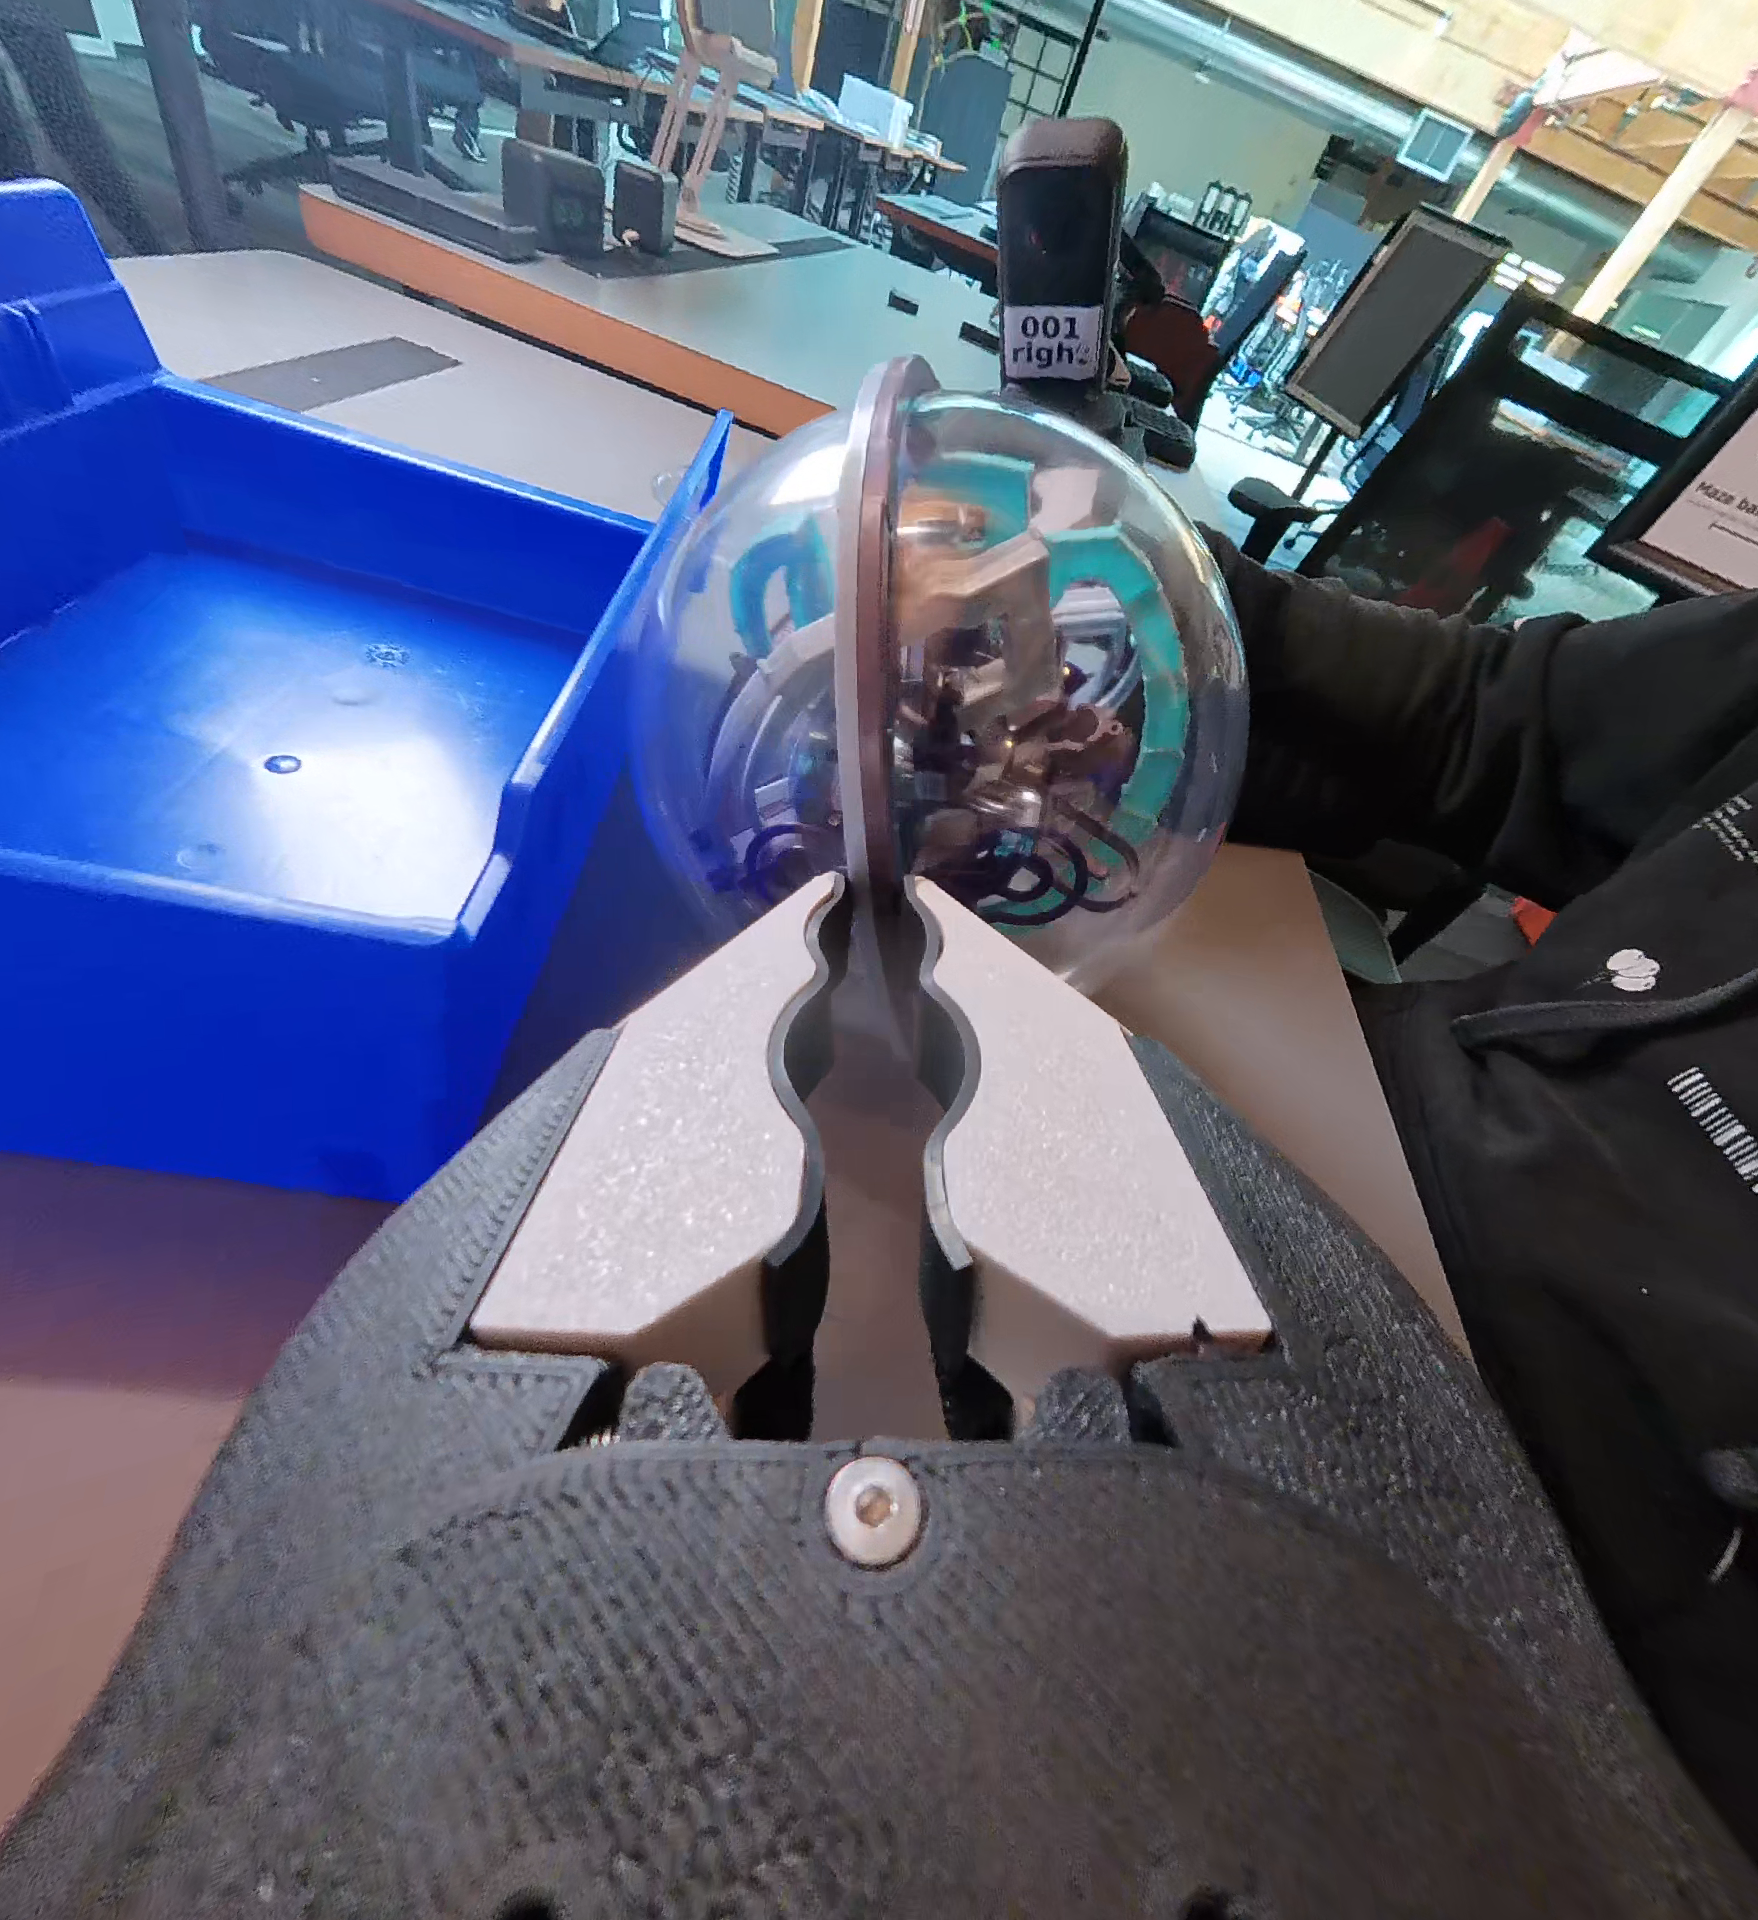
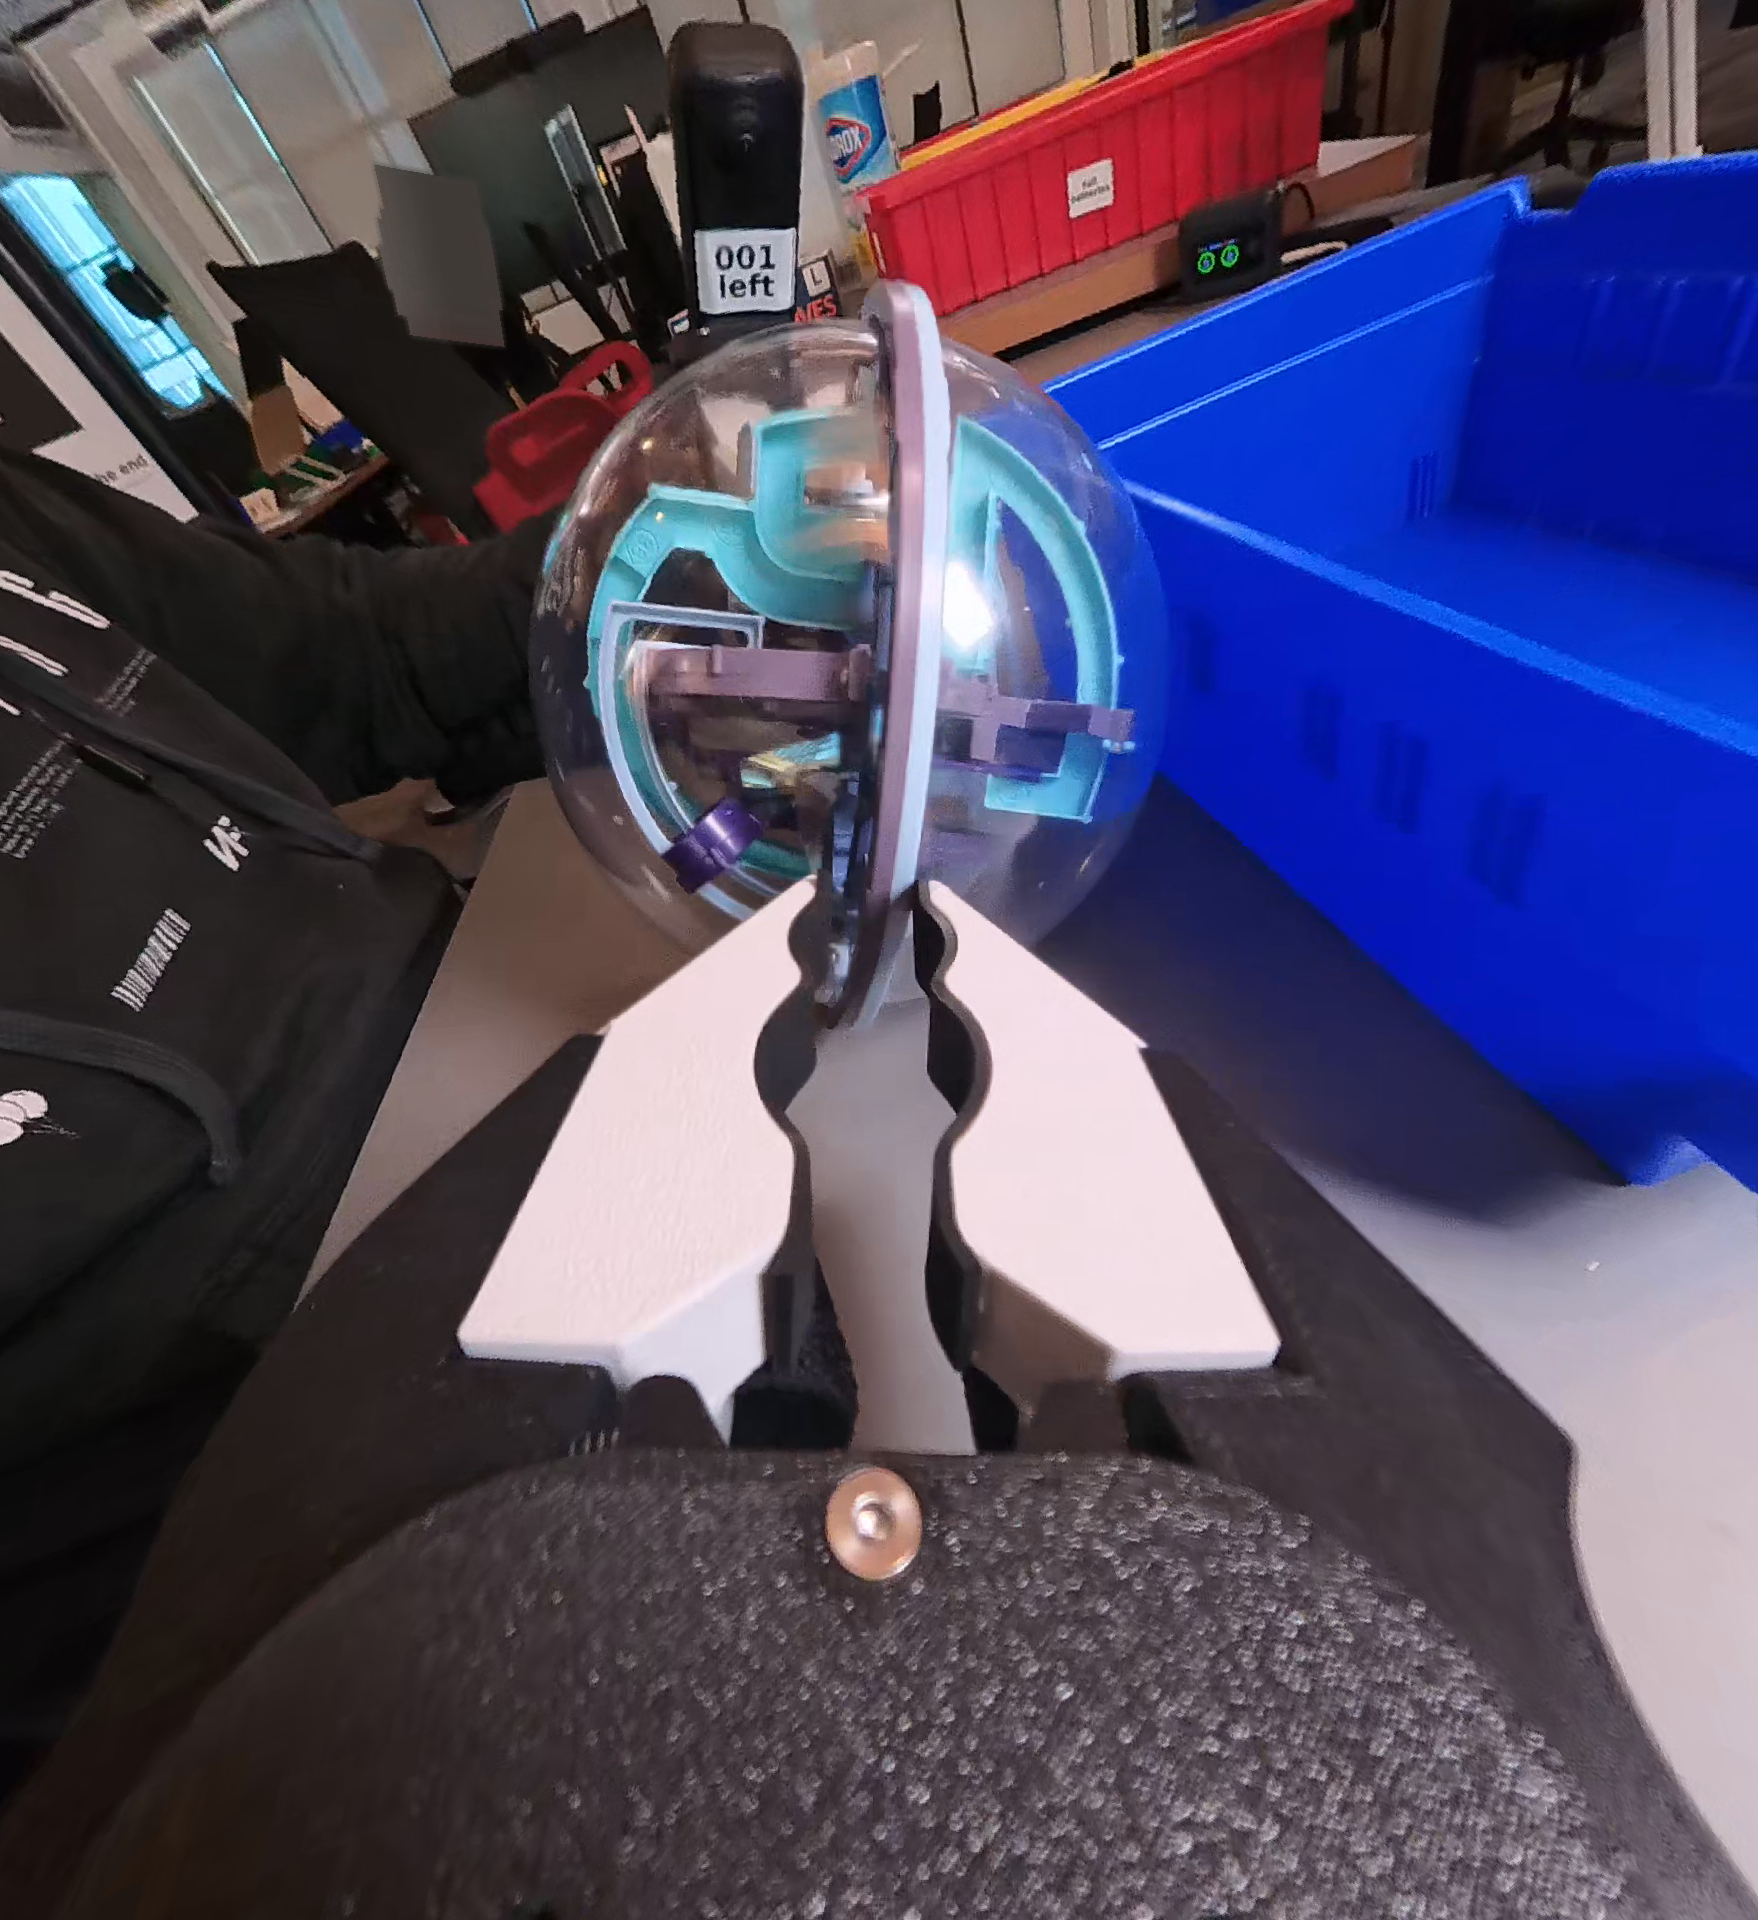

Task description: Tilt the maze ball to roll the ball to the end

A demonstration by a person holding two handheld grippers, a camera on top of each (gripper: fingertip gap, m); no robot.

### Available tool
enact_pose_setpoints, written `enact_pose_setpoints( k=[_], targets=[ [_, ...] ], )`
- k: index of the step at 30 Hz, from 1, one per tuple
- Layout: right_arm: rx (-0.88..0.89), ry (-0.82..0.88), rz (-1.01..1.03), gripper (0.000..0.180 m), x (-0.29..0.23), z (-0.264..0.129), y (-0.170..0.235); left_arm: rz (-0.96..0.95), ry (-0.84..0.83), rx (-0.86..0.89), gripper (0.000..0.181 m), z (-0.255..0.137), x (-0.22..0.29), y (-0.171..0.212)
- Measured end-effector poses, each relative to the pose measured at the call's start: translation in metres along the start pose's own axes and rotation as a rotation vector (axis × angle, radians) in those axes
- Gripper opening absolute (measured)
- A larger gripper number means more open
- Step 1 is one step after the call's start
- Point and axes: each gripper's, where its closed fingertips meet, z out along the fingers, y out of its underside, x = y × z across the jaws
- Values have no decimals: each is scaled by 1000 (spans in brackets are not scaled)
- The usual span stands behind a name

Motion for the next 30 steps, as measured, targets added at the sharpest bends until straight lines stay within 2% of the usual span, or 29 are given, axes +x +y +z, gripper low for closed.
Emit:
enact_pose_setpoints(
  k=[3,5,8,11,16,27,30],
  targets=[
    [-26,-10,-2,8,-2,3,6,-38,31,-6,8,-2,3,3],
    [-31,-25,-4,7,-5,4,7,-50,41,-38,18,-4,3,9],
    [-36,-29,-8,7,-6,6,7,-58,85,-89,23,-4,9,20],
    [-46,-31,-13,7,-7,6,10,-40,105,-168,23,0,12,36],
    [-64,-1,-37,7,-5,6,14,40,65,-267,13,14,11,56],
    [-40,39,-67,7,-2,1,11,119,3,-217,8,17,10,45],
    [-18,34,-75,7,-5,1,6,134,7,-148,8,11,14,31]
  ],
)
